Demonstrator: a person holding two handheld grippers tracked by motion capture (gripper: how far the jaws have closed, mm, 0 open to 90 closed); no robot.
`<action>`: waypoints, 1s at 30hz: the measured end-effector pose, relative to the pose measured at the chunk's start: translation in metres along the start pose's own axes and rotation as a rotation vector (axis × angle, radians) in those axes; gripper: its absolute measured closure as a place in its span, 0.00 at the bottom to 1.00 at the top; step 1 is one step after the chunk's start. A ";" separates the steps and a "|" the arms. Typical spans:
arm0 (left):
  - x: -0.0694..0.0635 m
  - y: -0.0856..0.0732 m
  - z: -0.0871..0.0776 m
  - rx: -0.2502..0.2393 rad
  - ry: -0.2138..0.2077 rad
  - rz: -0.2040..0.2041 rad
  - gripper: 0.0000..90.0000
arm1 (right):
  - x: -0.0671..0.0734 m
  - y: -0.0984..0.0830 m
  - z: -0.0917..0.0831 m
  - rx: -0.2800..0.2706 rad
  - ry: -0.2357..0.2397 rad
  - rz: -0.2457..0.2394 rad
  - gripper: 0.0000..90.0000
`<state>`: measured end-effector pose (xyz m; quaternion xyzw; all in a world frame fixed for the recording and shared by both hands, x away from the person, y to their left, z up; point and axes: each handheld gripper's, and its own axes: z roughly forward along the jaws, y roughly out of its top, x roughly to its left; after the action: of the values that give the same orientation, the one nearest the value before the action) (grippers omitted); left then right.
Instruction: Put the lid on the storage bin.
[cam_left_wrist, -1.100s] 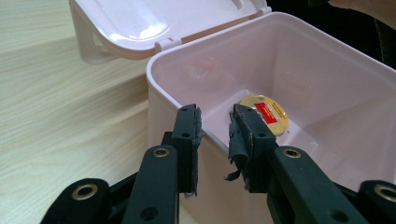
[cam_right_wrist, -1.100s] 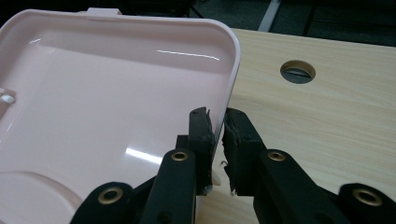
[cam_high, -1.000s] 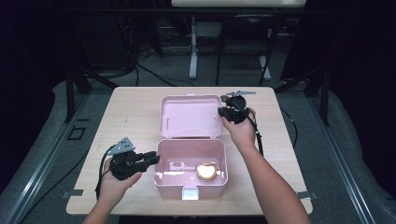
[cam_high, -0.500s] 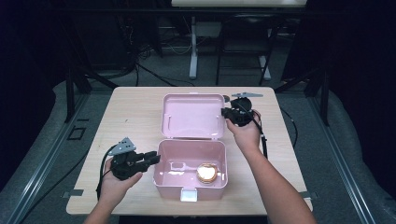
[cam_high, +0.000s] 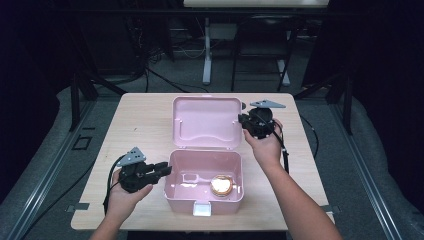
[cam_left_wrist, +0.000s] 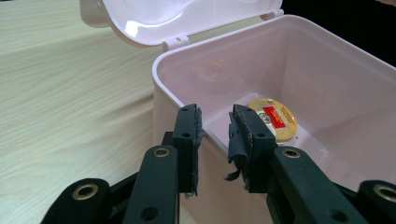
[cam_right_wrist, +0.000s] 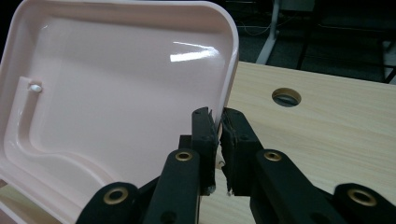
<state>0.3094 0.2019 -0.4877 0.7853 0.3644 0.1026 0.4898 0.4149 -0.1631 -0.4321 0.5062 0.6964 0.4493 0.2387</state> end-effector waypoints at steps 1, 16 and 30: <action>0.000 0.000 0.000 0.003 0.004 0.002 0.79 | 0.000 0.000 0.000 -0.001 0.000 0.002 0.93; 0.020 0.017 0.000 -0.070 0.067 -0.060 0.66 | -0.001 -0.001 0.003 -0.014 0.006 0.026 0.93; 0.029 0.061 0.008 -0.116 0.091 -0.053 0.65 | -0.001 -0.002 0.002 -0.023 0.012 0.035 0.93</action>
<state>0.3624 0.2004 -0.4457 0.7403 0.4004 0.1461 0.5199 0.4162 -0.1636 -0.4354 0.5127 0.6837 0.4644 0.2325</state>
